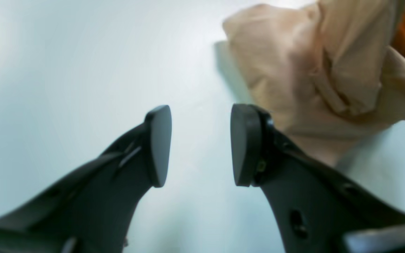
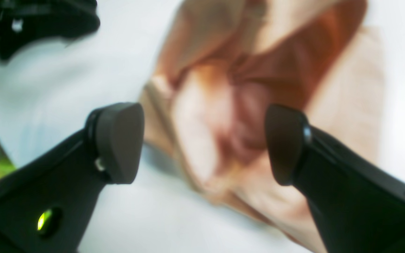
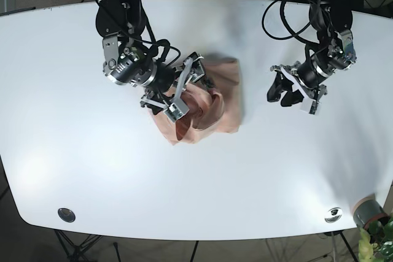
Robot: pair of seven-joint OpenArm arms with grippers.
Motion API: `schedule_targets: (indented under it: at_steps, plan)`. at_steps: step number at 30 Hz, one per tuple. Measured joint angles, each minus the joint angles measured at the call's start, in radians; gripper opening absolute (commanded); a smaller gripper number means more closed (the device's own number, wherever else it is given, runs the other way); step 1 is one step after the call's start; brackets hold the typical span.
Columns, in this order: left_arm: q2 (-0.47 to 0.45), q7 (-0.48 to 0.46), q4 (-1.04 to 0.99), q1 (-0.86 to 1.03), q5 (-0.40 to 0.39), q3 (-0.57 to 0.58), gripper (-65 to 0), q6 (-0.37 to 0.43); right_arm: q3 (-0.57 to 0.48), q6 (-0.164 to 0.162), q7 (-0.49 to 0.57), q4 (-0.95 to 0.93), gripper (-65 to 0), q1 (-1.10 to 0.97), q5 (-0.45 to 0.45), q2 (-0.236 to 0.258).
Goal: Fold the T-shirt properly
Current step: 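Open the right gripper and press the folded bundle flat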
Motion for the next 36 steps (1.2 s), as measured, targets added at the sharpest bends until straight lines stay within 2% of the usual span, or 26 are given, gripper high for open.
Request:
schedule_targets:
  at_steps: [6,11,14,16,20,29,36]
  plan:
    - [0.001,0.000,0.000,0.012,0.000,-0.009,-40.4,0.000,-0.109,-0.003,0.005,-0.090,-14.1,0.001,0.005,-0.006]
    - [0.003,0.000,0.000,0.010,0.000,-0.009,-40.4,-0.001,-0.200,-0.003,0.060,-0.143,-14.1,0.001,0.000,-0.068]
    - [-0.001,0.000,0.001,0.010,0.000,-0.011,-40.4,-0.001,-0.227,-0.003,0.070,-0.129,-14.1,0.003,0.021,-0.083]
    - [-0.009,0.000,0.001,0.011,0.000,-0.011,-40.4,-0.001,-0.227,-0.003,0.070,-0.093,-14.1,0.003,0.022,-0.083]
    - [-0.017,0.000,0.003,0.010,0.001,-0.011,-40.4,-0.001,-0.205,-0.004,0.073,-0.042,-14.1,0.008,0.017,-0.049]
    - [-0.016,0.000,0.003,0.012,0.004,-0.011,-40.4,-0.002,-0.063,-0.007,0.066,0.007,-14.1,-0.027,0.013,0.036]
    - [-0.017,0.000,0.002,0.012,0.004,-0.011,-40.4,-0.002,-0.048,-0.003,0.068,-0.041,-14.1,0.019,0.016,0.026]
